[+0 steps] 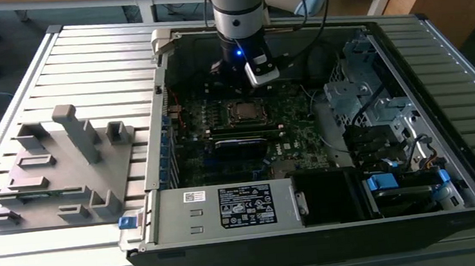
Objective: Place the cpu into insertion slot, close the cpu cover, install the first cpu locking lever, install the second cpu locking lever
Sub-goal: 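Install the first cpu locking lever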
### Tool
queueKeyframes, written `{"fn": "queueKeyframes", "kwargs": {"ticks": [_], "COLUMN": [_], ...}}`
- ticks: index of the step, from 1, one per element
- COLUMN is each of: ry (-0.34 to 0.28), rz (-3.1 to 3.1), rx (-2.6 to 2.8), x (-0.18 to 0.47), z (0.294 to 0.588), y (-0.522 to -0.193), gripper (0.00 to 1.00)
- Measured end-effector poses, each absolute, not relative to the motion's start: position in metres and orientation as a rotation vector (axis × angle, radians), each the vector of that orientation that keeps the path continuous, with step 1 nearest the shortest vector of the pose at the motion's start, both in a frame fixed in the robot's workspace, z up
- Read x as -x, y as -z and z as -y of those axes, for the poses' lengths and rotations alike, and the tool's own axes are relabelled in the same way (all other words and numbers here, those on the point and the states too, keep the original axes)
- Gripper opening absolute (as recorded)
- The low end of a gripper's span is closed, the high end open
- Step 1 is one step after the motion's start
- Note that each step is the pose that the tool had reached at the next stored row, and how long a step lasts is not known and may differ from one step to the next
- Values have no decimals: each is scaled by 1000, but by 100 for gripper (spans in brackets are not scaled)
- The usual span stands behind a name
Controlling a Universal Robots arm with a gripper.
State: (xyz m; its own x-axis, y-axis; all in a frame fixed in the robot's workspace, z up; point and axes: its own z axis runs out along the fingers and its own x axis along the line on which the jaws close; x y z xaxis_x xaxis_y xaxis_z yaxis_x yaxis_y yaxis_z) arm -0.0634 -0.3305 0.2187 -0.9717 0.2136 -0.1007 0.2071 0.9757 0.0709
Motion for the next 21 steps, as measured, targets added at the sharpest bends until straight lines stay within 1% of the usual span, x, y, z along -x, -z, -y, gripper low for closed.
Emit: {"fn": "queueKeyframes", "kwargs": {"ticks": [4, 12, 21], "ry": [-66, -65, -65], "rz": [-3025, -3025, -3025], "rx": [-322, -322, -322], "x": [63, 63, 63], "z": [331, 330, 330], "y": [-218, -219, -229], "gripper": [10, 10, 10]}}
